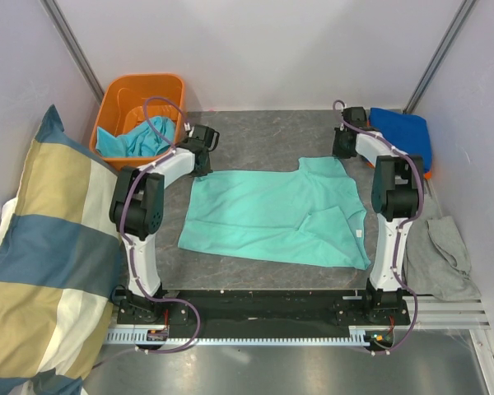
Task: Fold and stack the t-shirts
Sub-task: Fold the tshirt
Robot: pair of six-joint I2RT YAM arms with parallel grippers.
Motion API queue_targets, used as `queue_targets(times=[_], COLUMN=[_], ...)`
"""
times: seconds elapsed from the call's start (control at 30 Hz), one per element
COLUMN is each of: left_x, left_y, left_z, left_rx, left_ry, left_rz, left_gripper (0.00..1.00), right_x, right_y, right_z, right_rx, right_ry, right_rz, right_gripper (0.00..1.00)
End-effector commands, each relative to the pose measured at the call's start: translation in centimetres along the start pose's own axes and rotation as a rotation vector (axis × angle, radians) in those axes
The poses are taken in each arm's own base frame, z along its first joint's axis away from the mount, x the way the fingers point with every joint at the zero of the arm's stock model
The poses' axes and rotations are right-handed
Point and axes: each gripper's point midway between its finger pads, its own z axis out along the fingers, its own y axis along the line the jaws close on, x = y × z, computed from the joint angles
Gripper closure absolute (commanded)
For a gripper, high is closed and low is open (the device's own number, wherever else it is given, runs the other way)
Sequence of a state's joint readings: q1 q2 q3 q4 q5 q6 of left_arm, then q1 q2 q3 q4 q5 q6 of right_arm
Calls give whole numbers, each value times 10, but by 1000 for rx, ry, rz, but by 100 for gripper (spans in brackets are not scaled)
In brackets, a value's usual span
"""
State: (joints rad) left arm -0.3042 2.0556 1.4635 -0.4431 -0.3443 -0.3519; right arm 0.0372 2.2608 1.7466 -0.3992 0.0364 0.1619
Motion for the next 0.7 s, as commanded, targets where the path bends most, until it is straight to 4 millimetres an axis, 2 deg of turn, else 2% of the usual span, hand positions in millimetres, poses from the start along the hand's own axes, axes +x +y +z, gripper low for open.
queue_targets(times=[0.0, 0.03, 0.07, 0.13, 0.17, 0.23, 0.47, 0.67], left_x=[-26, -30, -27, -28, -28, -27, -20, -10], left_y=[5, 6, 8, 9, 11, 13, 14, 21], left_z=[-38, -45, -45, -49, -51, -52, -51, -54], left_rx=[45, 49, 44, 45, 41, 39, 39, 16], left_ry=[-91, -108, -105, -114, -117, -119, -104, -103], left_rz=[-55, -59, -60, -61, -62, -63, -68, -95], left_gripper=[98, 98, 98, 98, 98, 98, 98, 98], right_x=[6, 15, 8, 12, 3, 2, -2, 22], right_y=[-11, -13, -13, -17, -18, -14, -6, -10], right_z=[-46, -49, -63, -73, -86, -102, -142, -170], right_rx=[61, 72, 77, 102, 100, 76, 26, 29], right_ry=[19, 29, 2, -7, -38, -57, -111, -89], right_rz=[150, 162, 191, 206, 224, 233, 263, 288], right_gripper=[100, 100, 100, 100, 100, 100, 100, 100])
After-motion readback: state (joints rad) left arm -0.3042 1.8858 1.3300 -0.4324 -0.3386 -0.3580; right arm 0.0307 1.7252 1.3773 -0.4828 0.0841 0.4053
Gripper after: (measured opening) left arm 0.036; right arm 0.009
